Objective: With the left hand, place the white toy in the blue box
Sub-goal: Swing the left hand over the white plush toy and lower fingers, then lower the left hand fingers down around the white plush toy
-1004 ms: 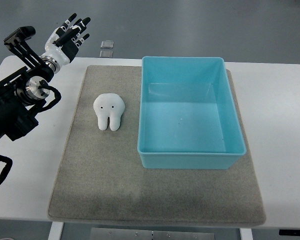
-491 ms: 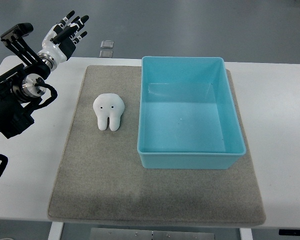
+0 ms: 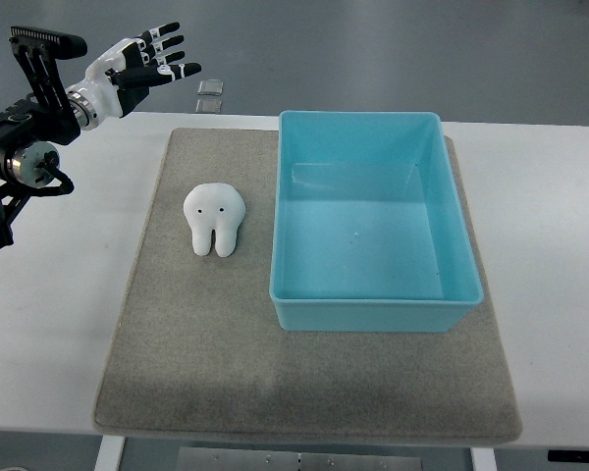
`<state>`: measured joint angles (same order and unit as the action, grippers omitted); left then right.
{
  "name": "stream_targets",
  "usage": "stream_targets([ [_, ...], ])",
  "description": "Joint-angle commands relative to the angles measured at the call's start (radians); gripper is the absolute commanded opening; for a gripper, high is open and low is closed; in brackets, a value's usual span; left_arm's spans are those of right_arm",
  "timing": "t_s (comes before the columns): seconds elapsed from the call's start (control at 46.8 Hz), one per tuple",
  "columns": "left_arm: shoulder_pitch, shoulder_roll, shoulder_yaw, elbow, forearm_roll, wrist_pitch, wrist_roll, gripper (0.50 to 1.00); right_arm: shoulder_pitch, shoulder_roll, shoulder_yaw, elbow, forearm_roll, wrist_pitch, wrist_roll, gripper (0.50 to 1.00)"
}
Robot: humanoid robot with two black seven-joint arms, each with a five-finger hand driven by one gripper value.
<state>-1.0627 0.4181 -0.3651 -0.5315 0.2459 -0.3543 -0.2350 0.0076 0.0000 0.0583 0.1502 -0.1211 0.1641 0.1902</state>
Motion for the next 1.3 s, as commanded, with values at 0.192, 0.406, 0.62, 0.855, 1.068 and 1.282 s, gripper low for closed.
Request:
stream_targets([
  [0.192,-0.014,0.085,0.049,-0.133,0.242,-0.009,0.002,0.984,0.000,0.000,0.000,0.000,0.000,0.000,0.000,0.936],
  [0.406,-0.016,0.131,0.049,-0.212,0.545,-0.014,0.002,0.988,0.002,0.000,0.000,0.000,0.000,0.000,0.000,0.936],
  [0.62,-0.036,0.171,0.049,-0.306,0.713,-0.101,0.002,0.988,0.000,0.000,0.000,0.000,0.000,0.000,0.000,0.936],
  [0.855,-0.043,0.209,0.049,-0.398,0.849,-0.161,0.002,0.988,0.000,0.000,0.000,0.000,0.000,0.000,0.000,0.936],
  [1.068,-0.046,0.212,0.049,-0.447,0.961,-0.172,-0.001,0.984,0.002,0.000,0.000,0.000,0.000,0.000,0.000,0.936],
  [1.282,-0.043,0.206,0.049,-0.478,1.044,-0.172,-0.003,0.984,0.002,0.000,0.000,0.000,0.000,0.000,0.000,0.936],
])
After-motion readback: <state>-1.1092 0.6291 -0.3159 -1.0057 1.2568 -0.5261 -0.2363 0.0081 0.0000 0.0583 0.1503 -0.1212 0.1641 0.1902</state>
